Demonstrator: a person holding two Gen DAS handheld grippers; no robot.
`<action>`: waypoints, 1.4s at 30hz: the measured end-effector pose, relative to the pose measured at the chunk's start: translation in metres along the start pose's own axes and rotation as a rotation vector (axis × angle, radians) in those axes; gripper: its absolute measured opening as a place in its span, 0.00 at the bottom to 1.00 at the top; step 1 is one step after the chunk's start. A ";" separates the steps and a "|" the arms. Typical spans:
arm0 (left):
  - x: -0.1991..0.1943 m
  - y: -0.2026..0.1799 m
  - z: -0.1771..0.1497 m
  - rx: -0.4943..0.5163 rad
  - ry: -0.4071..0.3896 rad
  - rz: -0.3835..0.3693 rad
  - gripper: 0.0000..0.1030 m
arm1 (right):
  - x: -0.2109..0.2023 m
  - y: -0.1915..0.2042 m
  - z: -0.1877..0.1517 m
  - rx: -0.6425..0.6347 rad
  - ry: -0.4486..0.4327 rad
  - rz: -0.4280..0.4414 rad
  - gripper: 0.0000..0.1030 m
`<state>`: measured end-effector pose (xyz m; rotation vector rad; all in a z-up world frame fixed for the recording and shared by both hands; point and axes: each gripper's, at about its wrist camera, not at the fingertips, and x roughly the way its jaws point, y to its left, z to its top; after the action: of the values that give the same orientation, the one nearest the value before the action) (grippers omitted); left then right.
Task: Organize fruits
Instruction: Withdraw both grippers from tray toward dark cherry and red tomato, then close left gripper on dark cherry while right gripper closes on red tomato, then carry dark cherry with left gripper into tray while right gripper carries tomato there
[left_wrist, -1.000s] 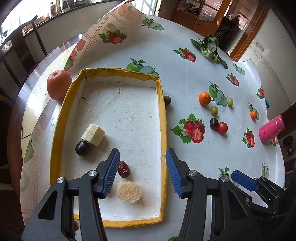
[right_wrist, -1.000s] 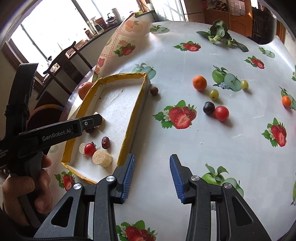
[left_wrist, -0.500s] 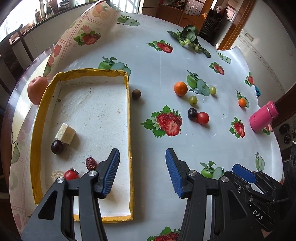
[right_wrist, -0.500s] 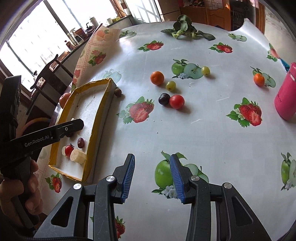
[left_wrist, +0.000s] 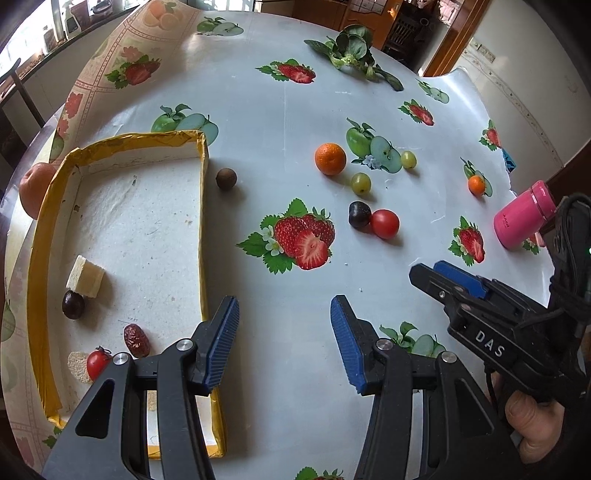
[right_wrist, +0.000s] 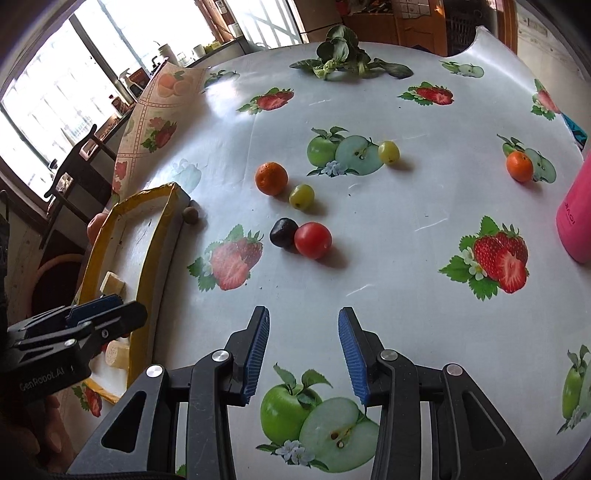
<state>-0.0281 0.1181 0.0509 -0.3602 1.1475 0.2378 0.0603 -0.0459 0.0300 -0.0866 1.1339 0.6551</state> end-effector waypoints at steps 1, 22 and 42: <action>0.004 -0.002 0.001 0.002 0.005 -0.004 0.49 | 0.006 0.000 0.006 -0.006 0.002 -0.001 0.40; 0.082 -0.051 0.049 0.057 0.059 -0.081 0.49 | 0.030 -0.033 0.038 -0.015 -0.027 0.026 0.30; 0.078 -0.072 0.042 0.149 0.009 -0.045 0.19 | -0.025 -0.064 -0.003 0.069 -0.072 -0.070 0.30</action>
<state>0.0646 0.0692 0.0057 -0.2554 1.1572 0.1100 0.0852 -0.1100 0.0336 -0.0429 1.0780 0.5519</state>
